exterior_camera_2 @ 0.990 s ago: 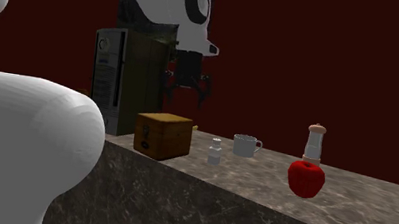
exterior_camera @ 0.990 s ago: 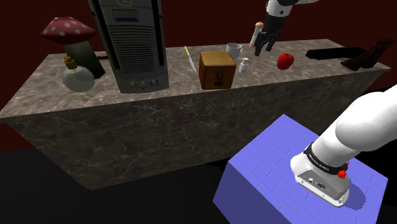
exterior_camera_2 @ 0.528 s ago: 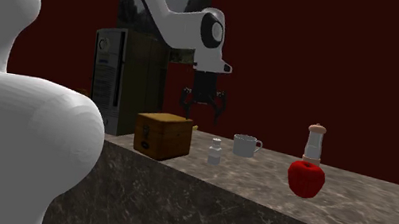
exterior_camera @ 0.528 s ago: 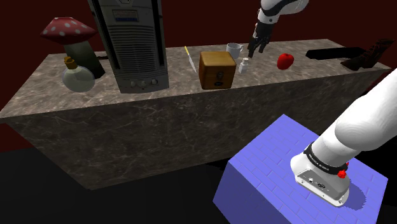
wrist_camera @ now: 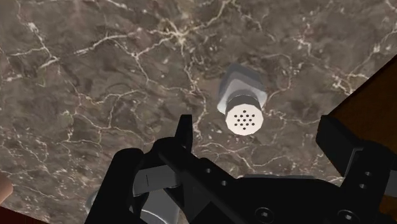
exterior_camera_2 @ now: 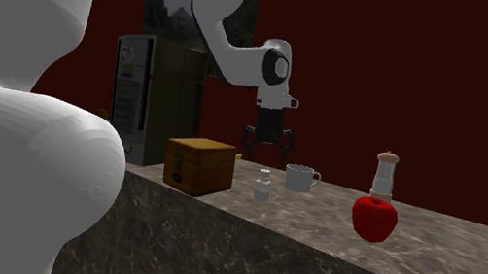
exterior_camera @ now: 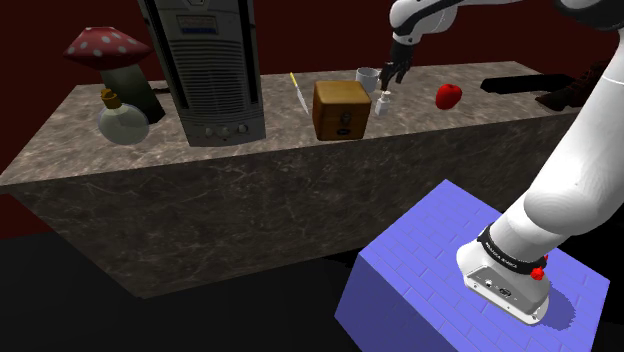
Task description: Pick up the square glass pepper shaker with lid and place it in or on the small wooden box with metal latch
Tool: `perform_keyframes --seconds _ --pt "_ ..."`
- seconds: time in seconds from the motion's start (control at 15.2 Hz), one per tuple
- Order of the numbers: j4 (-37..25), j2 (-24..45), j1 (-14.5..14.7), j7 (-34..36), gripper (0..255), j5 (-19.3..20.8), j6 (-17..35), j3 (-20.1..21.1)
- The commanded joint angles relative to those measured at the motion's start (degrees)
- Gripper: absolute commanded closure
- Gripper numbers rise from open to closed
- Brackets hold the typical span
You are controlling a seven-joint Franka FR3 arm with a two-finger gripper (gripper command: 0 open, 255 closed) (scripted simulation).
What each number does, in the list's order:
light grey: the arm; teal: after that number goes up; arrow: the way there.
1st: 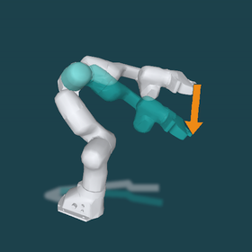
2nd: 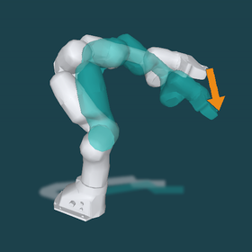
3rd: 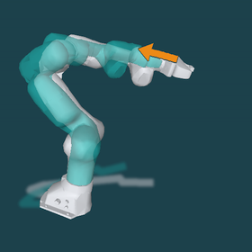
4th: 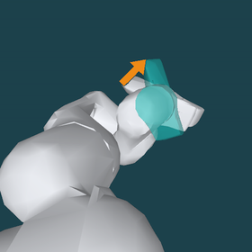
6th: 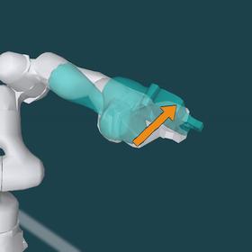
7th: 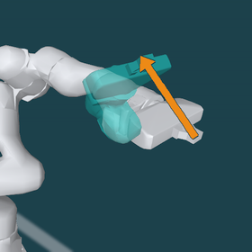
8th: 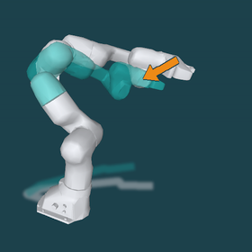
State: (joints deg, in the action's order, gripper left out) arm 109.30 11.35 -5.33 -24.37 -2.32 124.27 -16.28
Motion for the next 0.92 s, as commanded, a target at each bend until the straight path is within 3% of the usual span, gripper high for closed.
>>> perform_keyframes --seconds 0.0,0.4,0.86 --pt "-0.3 1.9 -0.2 -0.5 0 -0.6 1.6 0.1" --pt "1.1 4.2 -0.5 -1.0 0 -1.4 5.2 0.4" --pt "1.1 4.2 -0.5 -1.0 0 -1.4 5.2 0.4"
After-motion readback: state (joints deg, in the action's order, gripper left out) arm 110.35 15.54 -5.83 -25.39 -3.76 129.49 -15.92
